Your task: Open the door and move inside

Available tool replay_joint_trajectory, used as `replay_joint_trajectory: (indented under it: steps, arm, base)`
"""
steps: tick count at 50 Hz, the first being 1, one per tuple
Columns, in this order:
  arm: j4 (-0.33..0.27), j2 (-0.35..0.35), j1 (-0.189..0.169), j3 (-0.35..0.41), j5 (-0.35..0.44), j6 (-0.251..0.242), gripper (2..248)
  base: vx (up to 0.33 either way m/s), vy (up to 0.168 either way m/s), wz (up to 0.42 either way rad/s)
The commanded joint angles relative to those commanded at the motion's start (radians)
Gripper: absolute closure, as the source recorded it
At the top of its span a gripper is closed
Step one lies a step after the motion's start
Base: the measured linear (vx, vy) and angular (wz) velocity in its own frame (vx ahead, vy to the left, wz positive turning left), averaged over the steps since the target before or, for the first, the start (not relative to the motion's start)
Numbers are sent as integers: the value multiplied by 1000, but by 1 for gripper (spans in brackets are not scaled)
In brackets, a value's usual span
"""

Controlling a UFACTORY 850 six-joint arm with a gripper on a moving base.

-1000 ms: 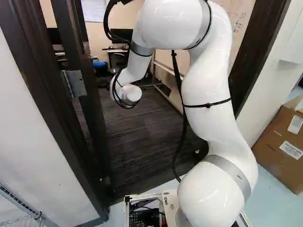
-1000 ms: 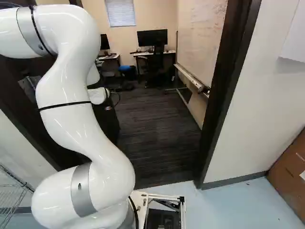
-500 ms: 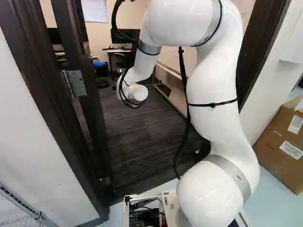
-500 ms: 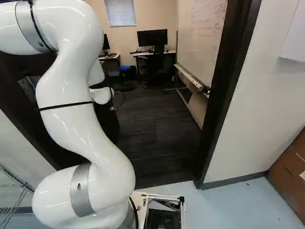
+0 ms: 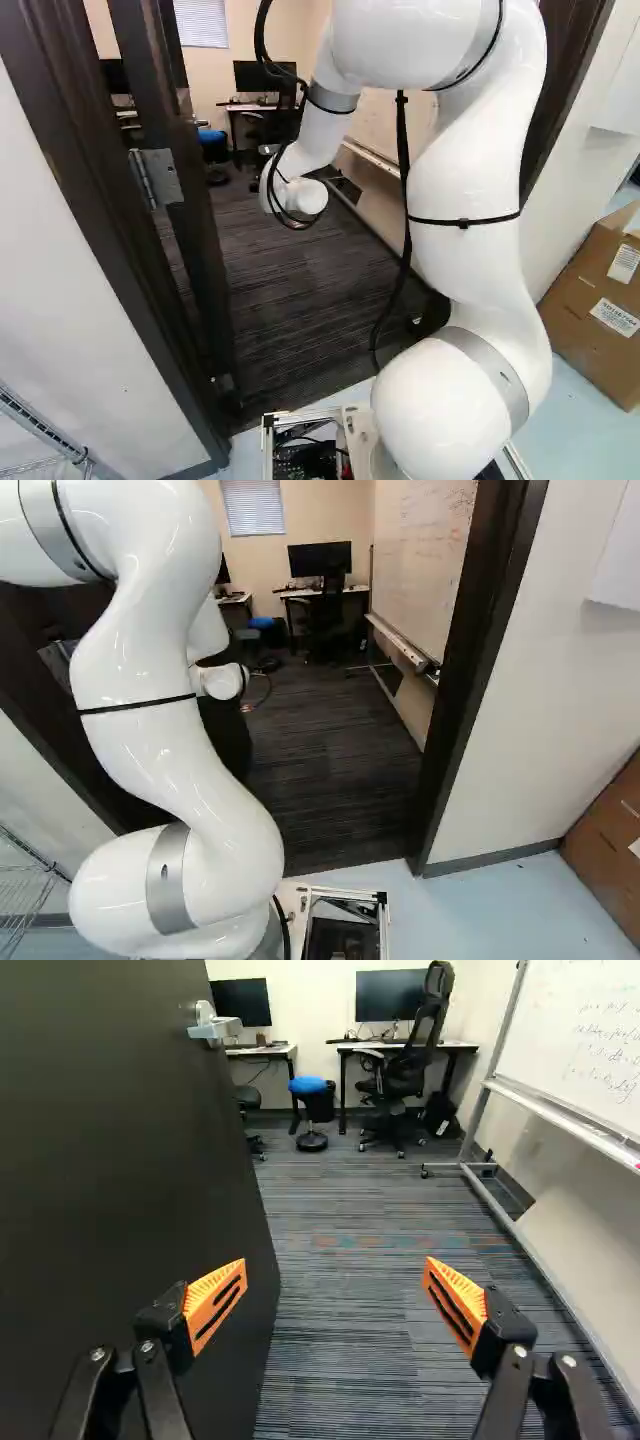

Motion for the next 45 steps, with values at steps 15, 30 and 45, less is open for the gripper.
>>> replay_joint_trajectory:
  steps: [15,30,45]
  arm:
    - [-26,43,-36,54,0,0,3]
    - [-28,57,-46,70,0,0,3]
    - [-30,85,-59,100,2,0,3]
  base:
    - [0,0,0]
    - [0,0,0]
    - [0,0,0]
